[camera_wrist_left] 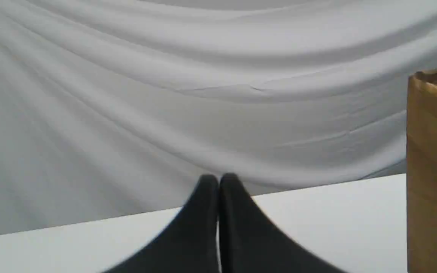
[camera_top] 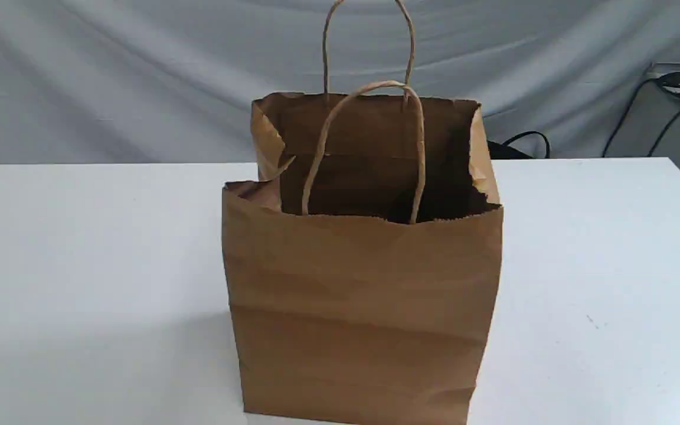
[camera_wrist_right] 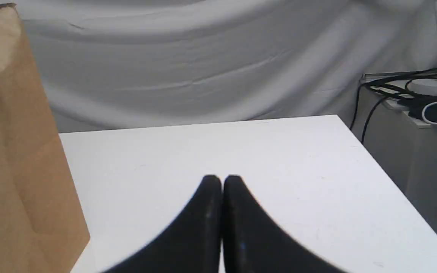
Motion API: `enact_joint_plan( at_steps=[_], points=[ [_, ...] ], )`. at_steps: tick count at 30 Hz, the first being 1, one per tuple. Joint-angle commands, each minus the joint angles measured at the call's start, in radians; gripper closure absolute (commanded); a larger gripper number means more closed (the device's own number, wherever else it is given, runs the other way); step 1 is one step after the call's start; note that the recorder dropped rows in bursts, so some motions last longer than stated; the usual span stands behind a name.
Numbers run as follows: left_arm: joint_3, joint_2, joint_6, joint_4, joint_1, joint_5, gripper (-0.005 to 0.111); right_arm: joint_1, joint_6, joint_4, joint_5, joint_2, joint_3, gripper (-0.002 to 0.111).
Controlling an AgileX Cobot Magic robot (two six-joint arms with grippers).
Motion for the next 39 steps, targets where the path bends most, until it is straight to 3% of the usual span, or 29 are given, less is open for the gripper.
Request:
enact_joint_plan(
  at_steps=[1, 13, 15, 19, 22, 34, 39],
  points=[
    [0.017, -0.004, -0.034, -0.009, 0.004, -0.017, 0.107, 0.001, 0.002, 0.004, 0.003, -0.004, 0.003, 0.108],
    [0.026, -0.004, -0.081, 0.017, 0.004, -0.078, 0.107, 0.001, 0.002, 0.004, 0.003, -0.004, 0.003, 0.108],
    [0.037, -0.004, -0.183, 0.127, 0.004, -0.078, 0.107, 0.001, 0.002, 0.004, 0.003, -0.004, 0.003, 0.108],
    [0.081, -0.004, -0.675, 0.552, 0.004, -0.085, 0.107, 0.001, 0.005, 0.004, 0.003, -0.004, 0.003, 0.108],
    [0.118, -0.004, -0.863, 0.710, 0.004, -0.089, 0.107, 0.001, 0.005, 0.004, 0.003, -0.004, 0.003, 0.108],
    [0.120, -0.004, -0.944, 0.841, 0.004, -0.076, 0.107, 0.001, 0.005, 0.004, 0.003, -0.004, 0.003, 0.108],
    [0.120, -0.004, -1.086, 0.841, 0.004, -0.076, 0.107, 0.001, 0.005, 0.004, 0.003, -0.004, 0.003, 0.108]
  ],
)
